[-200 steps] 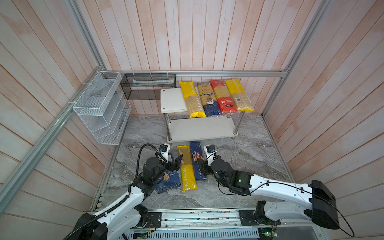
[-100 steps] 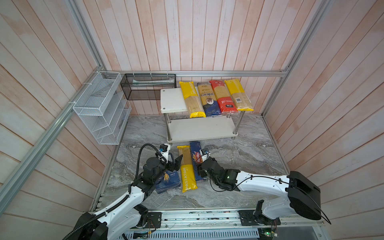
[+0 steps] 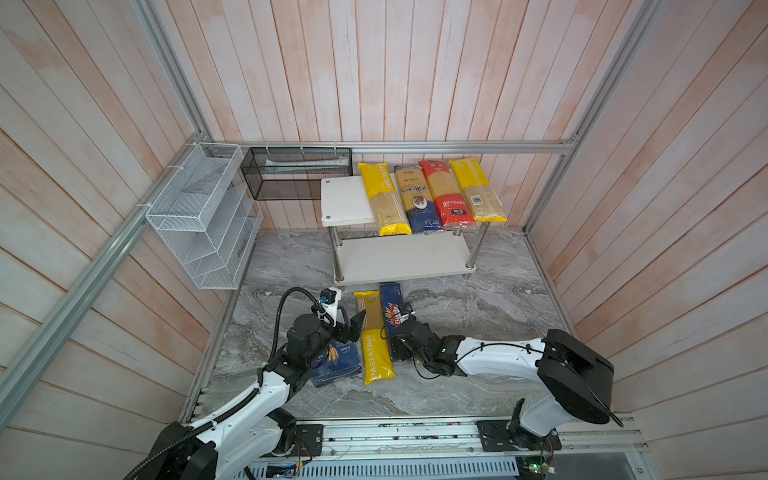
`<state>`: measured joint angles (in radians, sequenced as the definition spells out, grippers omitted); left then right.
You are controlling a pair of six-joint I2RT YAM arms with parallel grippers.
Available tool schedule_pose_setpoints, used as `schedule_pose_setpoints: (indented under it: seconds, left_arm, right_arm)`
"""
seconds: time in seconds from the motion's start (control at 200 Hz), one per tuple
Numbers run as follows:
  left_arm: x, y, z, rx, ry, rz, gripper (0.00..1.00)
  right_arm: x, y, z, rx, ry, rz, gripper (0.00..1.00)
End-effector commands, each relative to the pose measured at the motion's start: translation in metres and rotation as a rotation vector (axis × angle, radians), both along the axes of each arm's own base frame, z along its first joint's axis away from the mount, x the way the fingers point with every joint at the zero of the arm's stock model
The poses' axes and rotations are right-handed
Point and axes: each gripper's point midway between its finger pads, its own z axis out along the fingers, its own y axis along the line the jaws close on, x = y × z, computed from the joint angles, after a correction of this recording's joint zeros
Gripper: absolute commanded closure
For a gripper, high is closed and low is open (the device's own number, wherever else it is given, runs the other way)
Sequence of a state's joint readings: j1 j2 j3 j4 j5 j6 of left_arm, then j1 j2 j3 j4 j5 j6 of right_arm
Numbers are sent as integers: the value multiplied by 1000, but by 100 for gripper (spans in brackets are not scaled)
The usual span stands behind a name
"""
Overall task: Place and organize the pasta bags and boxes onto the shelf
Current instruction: 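Move the right gripper down over the blue Barilla spaghetti box, then close the right gripper on the Barilla box and drag it toward the robot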
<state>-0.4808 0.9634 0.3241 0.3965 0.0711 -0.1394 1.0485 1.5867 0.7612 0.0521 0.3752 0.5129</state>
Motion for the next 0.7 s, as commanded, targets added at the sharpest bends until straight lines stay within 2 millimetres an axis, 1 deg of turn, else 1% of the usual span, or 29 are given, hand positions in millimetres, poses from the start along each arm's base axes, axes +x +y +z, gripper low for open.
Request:
schedule_pose_setpoints:
  seconds: [0.0, 0.23, 0.34, 0.42, 0.6, 0.695]
  left_arm:
    - [1, -2, 0, -6, -2, -2, 0]
    - [1, -3, -1, -4, 3, -8, 0]
    - [1, -3, -1, -2, 3, -10, 0]
    - [1, -3, 1, -2, -1, -8, 0]
    - [0, -3, 2, -9, -5, -13, 0]
    - [0, -3, 2, -7, -6, -10, 0]
  right_arm:
    - [2, 9, -2, 20, 29, 2, 12]
    - [2, 11, -18, 28, 96, 11, 11]
    - [3, 7, -26, 7, 109, 3, 11]
    - [4, 2, -30, -14, 119, -12, 11]
    - [4, -13, -32, 1, 126, -41, 11]
    - [1, -27, -40, 7, 151, -69, 11]
